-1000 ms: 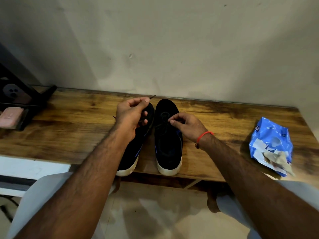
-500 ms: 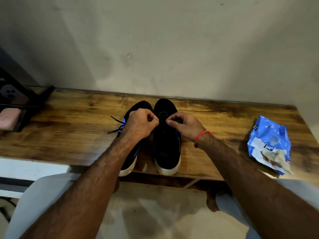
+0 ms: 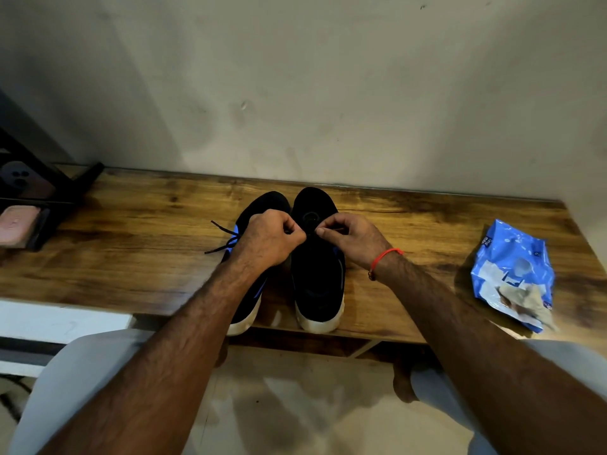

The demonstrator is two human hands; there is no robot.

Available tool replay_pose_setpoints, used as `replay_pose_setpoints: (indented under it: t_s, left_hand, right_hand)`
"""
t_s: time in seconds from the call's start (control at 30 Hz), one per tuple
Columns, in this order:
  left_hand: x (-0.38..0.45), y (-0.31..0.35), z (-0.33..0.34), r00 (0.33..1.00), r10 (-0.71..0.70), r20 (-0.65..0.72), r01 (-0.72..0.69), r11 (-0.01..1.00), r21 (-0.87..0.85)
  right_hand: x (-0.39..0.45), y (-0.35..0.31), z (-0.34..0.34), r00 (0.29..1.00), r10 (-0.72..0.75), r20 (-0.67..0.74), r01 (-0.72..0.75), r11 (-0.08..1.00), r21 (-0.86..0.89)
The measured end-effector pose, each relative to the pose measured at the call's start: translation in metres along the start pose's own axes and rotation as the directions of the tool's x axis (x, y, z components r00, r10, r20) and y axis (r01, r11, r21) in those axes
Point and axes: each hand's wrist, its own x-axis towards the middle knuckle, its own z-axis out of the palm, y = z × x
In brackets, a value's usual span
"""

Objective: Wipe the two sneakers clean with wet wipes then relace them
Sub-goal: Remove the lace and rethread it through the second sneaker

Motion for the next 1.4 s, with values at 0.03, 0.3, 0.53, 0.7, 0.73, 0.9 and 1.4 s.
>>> replay_pose_setpoints:
  t_s: [0.03, 0.3, 0.53, 0.7, 0.73, 0.9, 1.4]
  left_hand:
    - [0.0, -0.001, 0.001, 1.0, 0.005, -0.004, -0.005, 1.0, -0.009]
    - [-0.001, -0.001, 0.003, 0.999, 0.054, 0.002, -0.054, 0.998, -0.038]
    - [-0.004, 0.0, 0.01, 0.993, 0.087, -0.08, -0.088, 0.996, -0.006]
    - [-0.005, 0.001, 0.014, 0.991, 0.069, -0.118, -0.072, 0.997, -0.021]
    - [-0.006, 0.001, 0.015, 0.991, 0.063, -0.121, -0.066, 0.998, -0.022]
    - [-0.005, 0.004, 0.019, 0.991, 0.027, -0.127, -0.032, 0.999, -0.034]
    - [0.002, -0.006, -0.001, 0.999, 0.037, 0.034, -0.032, 0.991, -0.129]
  right_hand:
    - [0.0, 0.0, 0.0, 1.0, -0.003, -0.001, 0.003, 1.0, -0.001]
    - [0.0, 0.0, 0.001, 1.0, -0.006, 0.006, 0.006, 1.0, 0.014]
    - [0.002, 0.005, 0.002, 0.997, -0.068, 0.039, 0.068, 0.998, -0.001]
    - [0.004, 0.007, 0.005, 0.989, -0.144, 0.022, 0.145, 0.987, -0.069]
    - [0.004, 0.007, 0.005, 0.985, -0.173, -0.001, 0.172, 0.979, -0.106]
    - [0.003, 0.008, 0.003, 0.95, -0.307, -0.059, 0.284, 0.926, -0.248]
    - [0.005, 0.004, -0.002, 0.997, -0.074, 0.004, 0.074, 0.994, -0.077]
